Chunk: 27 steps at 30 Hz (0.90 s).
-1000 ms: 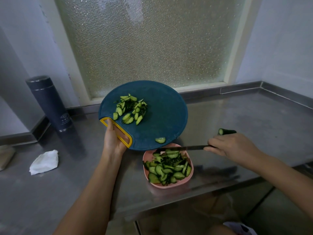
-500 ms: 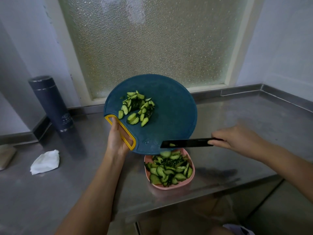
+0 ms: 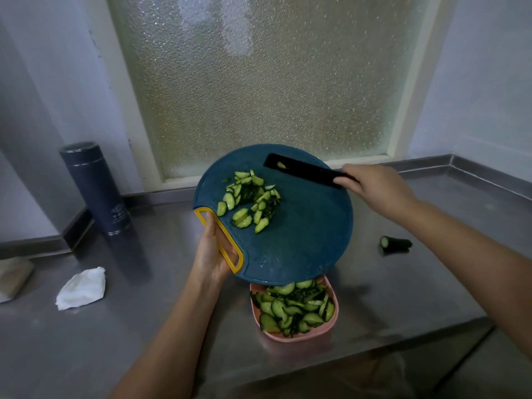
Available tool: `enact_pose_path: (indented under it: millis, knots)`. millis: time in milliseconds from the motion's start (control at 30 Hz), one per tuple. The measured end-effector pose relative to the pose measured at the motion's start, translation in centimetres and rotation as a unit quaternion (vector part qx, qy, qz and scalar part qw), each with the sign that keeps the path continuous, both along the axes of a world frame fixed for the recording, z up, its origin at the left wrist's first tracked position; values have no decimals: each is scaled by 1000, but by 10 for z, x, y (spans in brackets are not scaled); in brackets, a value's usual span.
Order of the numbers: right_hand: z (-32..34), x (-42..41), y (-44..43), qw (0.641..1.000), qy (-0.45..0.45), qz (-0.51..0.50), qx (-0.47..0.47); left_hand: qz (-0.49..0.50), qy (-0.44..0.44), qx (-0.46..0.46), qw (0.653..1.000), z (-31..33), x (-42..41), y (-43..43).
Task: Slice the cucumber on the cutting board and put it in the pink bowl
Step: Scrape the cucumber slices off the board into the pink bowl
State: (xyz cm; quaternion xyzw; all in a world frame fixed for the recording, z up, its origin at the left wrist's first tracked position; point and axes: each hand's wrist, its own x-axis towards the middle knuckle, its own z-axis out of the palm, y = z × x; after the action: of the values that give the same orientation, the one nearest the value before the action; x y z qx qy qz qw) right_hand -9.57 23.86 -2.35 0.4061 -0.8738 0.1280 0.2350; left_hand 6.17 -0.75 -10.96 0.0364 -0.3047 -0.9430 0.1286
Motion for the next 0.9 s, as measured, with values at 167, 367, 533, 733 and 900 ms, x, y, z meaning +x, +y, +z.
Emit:
enact_pose_path:
  millis: [167,367,533,733,900]
  knots:
    - [25,-28,-66,998,60,-21,26,-21,-2,8,1000,-1,-1,2]
    - [30,-52,-113,991,87,60,81,-37,-15,13,999,-3,-5,0]
    - [22,-53,-116,973,166,144,66,-32,-14,24,999,-3,-6,-1]
    - [6,-46,-108,983,112,144,12,-30,-14,25,999,-4,-6,-1]
    - [2,-42,-100,986,77,145,19,-28,-11,21,999,-4,-7,0]
